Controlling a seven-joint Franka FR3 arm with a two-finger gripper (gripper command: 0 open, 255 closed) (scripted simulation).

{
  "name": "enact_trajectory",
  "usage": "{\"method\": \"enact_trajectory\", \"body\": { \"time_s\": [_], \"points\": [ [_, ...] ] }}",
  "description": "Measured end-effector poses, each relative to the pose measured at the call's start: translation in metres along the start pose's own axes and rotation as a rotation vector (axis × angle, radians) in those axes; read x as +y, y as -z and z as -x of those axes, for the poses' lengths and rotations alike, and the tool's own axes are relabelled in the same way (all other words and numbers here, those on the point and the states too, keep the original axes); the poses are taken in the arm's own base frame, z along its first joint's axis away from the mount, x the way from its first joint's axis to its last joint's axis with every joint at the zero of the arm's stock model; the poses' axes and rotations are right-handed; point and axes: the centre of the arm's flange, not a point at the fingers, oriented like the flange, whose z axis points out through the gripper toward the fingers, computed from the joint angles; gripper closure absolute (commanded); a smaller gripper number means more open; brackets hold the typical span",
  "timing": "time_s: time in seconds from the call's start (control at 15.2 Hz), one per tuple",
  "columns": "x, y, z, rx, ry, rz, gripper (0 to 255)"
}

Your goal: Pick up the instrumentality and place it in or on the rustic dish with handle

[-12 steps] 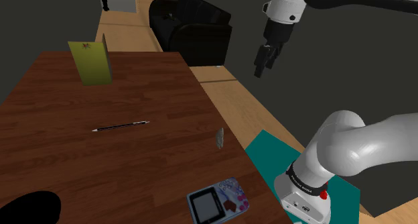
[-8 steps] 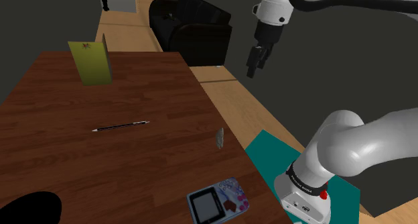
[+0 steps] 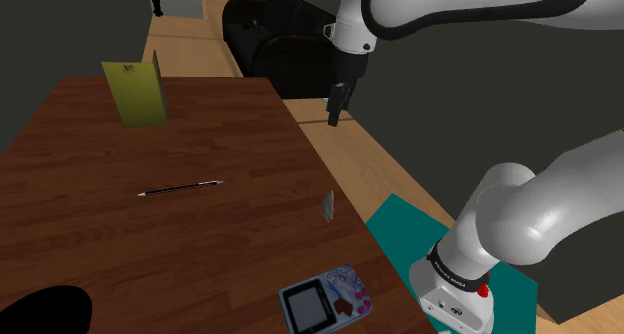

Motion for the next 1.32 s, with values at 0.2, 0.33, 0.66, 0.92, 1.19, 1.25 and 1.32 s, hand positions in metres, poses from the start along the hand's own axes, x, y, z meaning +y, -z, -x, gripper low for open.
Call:
{"method": "enact_trajectory", "body": {
  "time_s": [0.2,0.33,0.66,0.92,1.19,1.25,1.32],
  "points": [
    [-0.01,-0.015,-0.033,-0.001,0.088,-0.006,0],
    [-0.018,-0.026,-0.053,-0.001,0.147,-0.01,0],
    [-0.044,-0.052,-0.106,-0.002,0.294,-0.02,0],
    [-0.077,-0.074,-0.147,-0.003,0.413,-0.028,0],
    [-0.108,-0.096,-0.185,-0.003,0.531,-0.036,0],
    [-0.116,-0.102,-0.191,-0.004,0.56,-0.039,0],
    [-0.126,-0.106,-0.2,-0.004,0.59,-0.041,0]
  ]
}}
